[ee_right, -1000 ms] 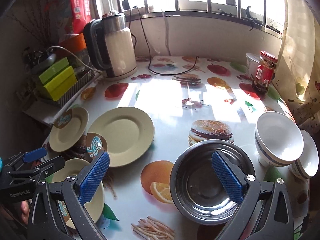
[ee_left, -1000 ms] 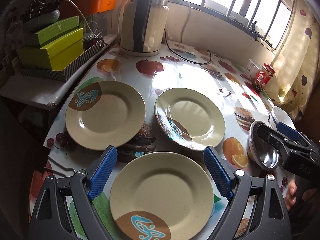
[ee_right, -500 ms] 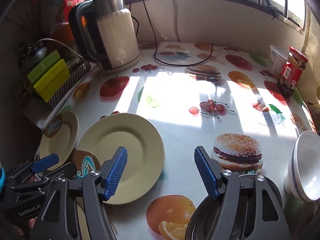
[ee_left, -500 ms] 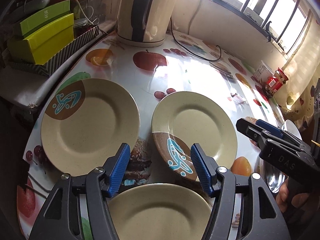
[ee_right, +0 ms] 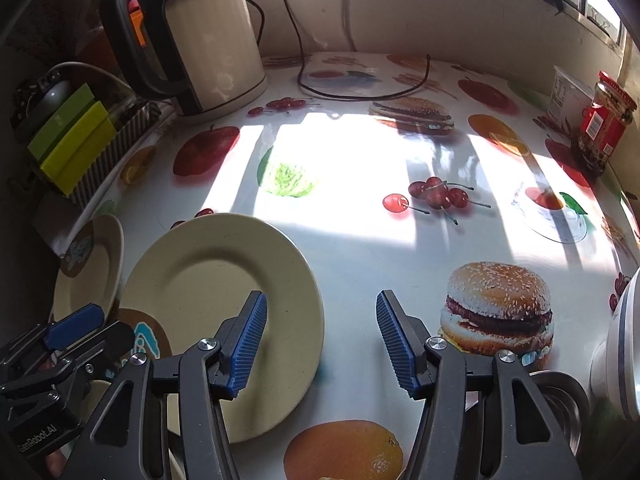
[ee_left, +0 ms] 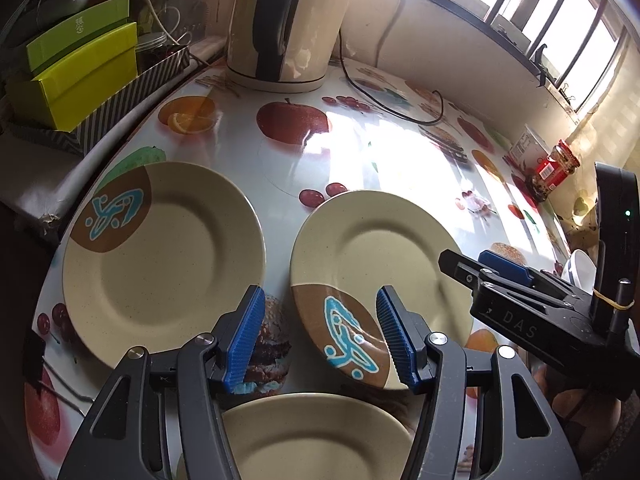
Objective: Organize plates and bowls
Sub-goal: 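Grasp a cream logo plate rim with the left gripper while the right grasps another plate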
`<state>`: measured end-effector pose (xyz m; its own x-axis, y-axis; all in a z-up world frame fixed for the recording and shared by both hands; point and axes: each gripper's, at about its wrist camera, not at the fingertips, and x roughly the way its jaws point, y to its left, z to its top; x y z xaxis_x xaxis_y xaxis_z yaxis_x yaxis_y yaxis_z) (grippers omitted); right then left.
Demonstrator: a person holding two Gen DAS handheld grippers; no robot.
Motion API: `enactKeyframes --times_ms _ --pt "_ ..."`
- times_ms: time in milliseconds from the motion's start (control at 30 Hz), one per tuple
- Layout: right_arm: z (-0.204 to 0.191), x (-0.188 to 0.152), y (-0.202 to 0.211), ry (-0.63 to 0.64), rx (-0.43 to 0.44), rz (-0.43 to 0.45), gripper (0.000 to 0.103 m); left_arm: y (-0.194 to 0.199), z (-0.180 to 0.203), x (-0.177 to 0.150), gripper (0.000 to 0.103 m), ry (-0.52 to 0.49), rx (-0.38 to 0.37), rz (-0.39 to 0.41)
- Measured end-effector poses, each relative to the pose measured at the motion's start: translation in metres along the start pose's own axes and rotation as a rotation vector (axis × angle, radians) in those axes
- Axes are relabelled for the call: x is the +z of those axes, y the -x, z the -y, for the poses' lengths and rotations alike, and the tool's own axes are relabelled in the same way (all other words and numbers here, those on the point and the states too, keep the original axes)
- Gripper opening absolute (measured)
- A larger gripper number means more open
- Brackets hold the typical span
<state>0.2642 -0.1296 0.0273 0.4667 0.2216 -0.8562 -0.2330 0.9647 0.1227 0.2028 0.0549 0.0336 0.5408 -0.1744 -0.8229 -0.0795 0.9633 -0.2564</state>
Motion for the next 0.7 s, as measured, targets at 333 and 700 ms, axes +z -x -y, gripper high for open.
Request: enactKeyframes --times_ms 333,700 --pt "0.004 0.0 -0.007 -0.02 0.038 -0.018 0.048 -0.012 0.006 -0.003 0.049 -0.006 0.014 -0.035" --pt "0.003 0.0 -0.008 -0.03 0.084 -0.014 0.035 -0.02 0.003 -0.004 0.034 0.005 0.037 -0.048"
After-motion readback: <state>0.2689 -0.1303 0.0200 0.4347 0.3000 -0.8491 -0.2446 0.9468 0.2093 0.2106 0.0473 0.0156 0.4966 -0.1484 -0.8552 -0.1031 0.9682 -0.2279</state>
